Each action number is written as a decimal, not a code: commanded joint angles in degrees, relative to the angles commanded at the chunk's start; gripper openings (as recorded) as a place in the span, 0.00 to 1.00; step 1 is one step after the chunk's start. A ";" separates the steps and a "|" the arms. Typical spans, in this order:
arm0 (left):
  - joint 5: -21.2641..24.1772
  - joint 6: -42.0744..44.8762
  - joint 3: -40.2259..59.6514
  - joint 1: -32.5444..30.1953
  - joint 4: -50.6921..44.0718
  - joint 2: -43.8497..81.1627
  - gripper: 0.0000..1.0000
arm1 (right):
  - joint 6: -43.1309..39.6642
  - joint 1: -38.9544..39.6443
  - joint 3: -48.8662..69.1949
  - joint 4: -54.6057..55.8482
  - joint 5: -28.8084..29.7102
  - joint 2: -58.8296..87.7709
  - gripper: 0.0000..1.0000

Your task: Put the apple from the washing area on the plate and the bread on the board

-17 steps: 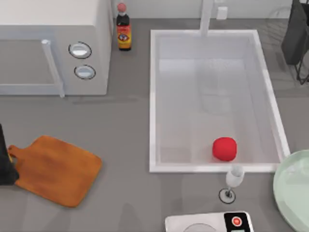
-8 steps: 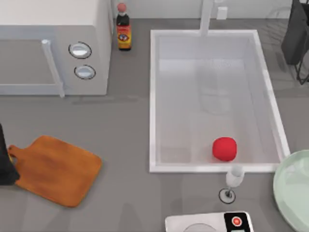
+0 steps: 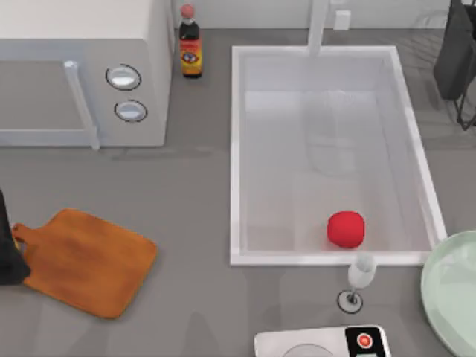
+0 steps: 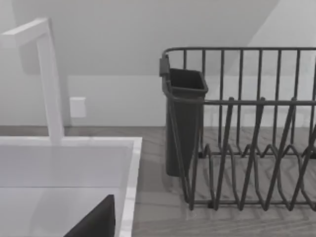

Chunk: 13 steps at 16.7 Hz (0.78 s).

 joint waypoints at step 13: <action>0.00 0.00 0.00 0.00 0.00 0.00 1.00 | 7.73 7.42 26.57 -17.60 0.04 32.03 1.00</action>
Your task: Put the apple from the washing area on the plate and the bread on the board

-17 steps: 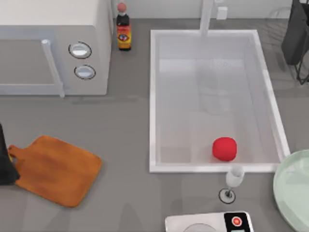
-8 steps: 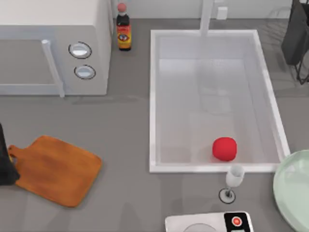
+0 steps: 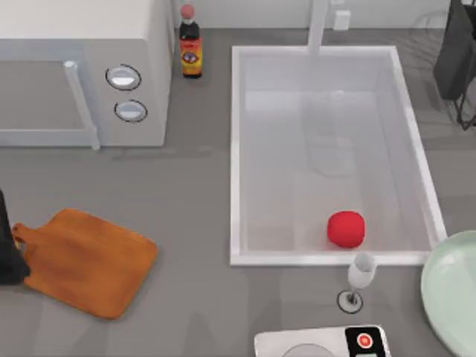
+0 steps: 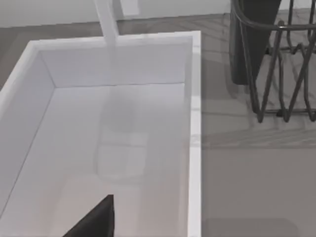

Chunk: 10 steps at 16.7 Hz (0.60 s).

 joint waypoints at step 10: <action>0.00 0.00 0.00 0.00 0.00 0.00 1.00 | 12.92 12.41 44.73 -29.42 0.06 60.90 1.00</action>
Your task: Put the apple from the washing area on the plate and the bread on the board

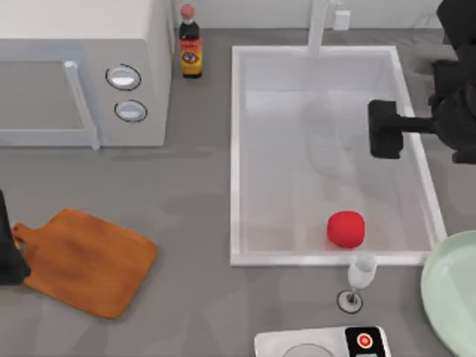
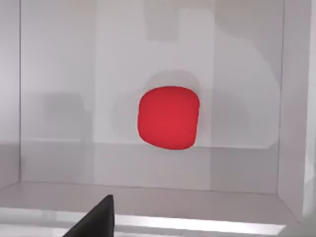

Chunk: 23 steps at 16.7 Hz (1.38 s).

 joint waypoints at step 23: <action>0.00 0.00 0.00 0.00 0.00 0.00 1.00 | 6.20 5.75 13.66 5.02 0.13 39.19 1.00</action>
